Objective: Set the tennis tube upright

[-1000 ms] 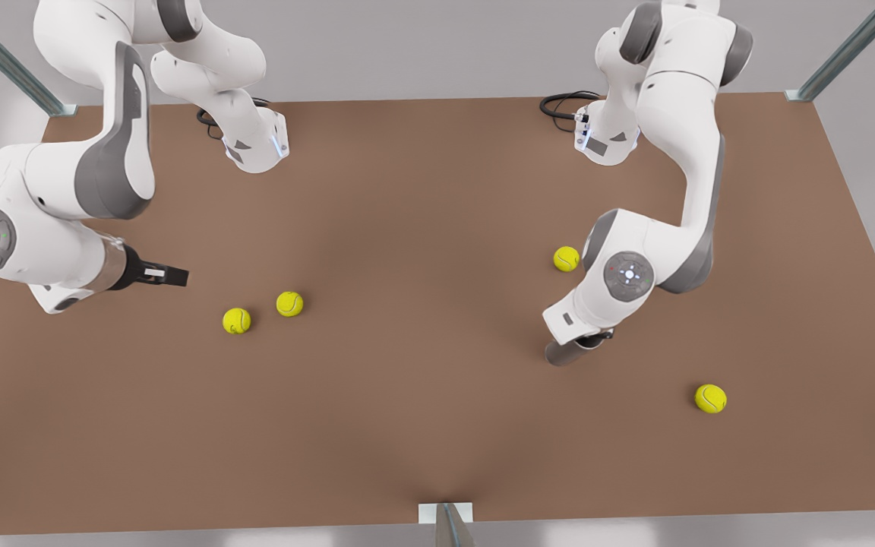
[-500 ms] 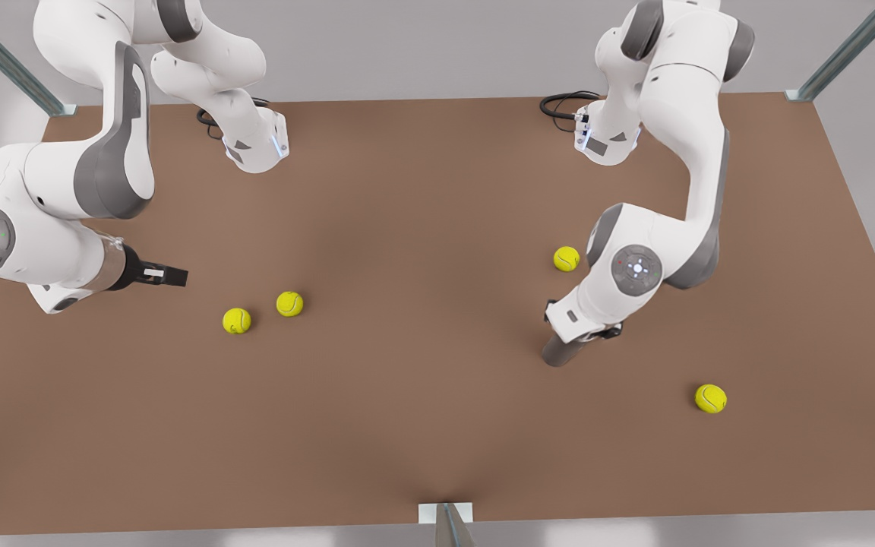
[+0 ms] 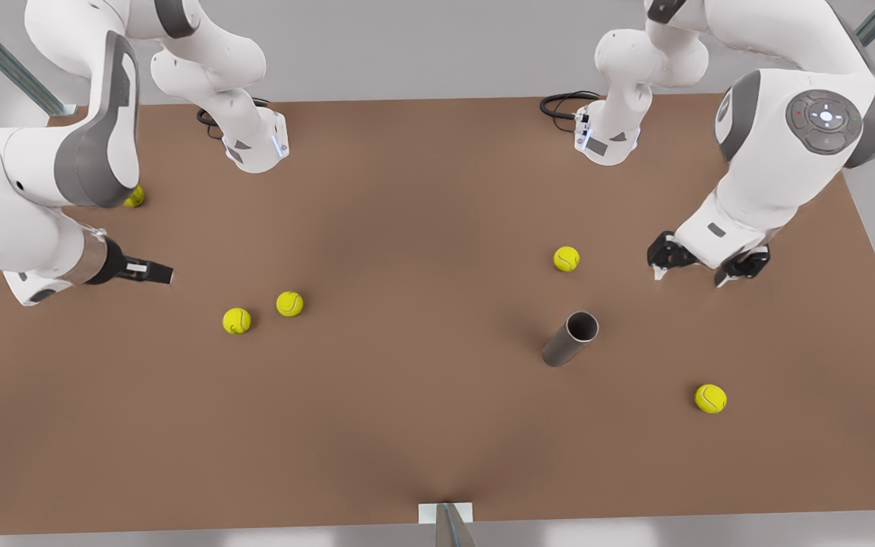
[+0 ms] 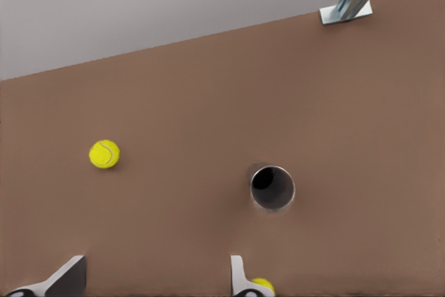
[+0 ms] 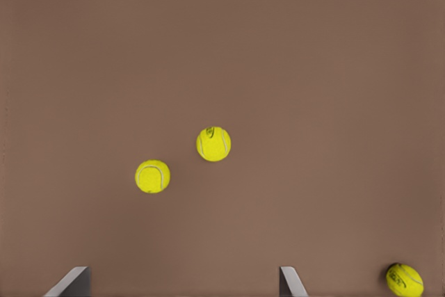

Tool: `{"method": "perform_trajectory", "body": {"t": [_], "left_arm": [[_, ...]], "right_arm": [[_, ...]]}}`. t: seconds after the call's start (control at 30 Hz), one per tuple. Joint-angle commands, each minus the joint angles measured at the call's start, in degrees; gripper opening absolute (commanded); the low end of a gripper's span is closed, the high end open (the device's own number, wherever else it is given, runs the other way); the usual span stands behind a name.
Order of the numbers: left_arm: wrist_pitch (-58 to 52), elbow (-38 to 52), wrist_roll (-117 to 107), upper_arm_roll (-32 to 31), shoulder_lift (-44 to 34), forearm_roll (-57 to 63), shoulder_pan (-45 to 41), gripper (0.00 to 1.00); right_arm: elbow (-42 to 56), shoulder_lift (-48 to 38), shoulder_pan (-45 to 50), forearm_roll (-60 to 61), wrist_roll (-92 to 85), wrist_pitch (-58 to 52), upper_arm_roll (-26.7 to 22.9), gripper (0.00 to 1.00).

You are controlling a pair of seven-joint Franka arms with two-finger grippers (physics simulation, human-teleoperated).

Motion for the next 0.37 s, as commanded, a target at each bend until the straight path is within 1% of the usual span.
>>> {"method": "perform_trajectory", "body": {"t": [0.0, 0.07, 0.33], "left_arm": [[-4.06, -3.43, 3.11, -4.03, -4.46, 3.17, 3.18, 1.00], [-3.44, -5.64, 3.02, -6.58, -6.67, 2.82, 5.12, 1.00], [-2.65, -5.64, 2.75, -6.84, -5.44, 2.72, 5.03, 1.00]], "right_arm": [[-0.49, -0.66, 0.01, -1.17, 0.03, 1.53, 0.00, 1.00], [-1.36, -1.10, 0.01, -1.17, -0.14, 1.71, 0.09, 1.00], [-2.77, -1.89, 0.10, -1.08, -0.14, 1.80, 0.09, 1.00]]}}
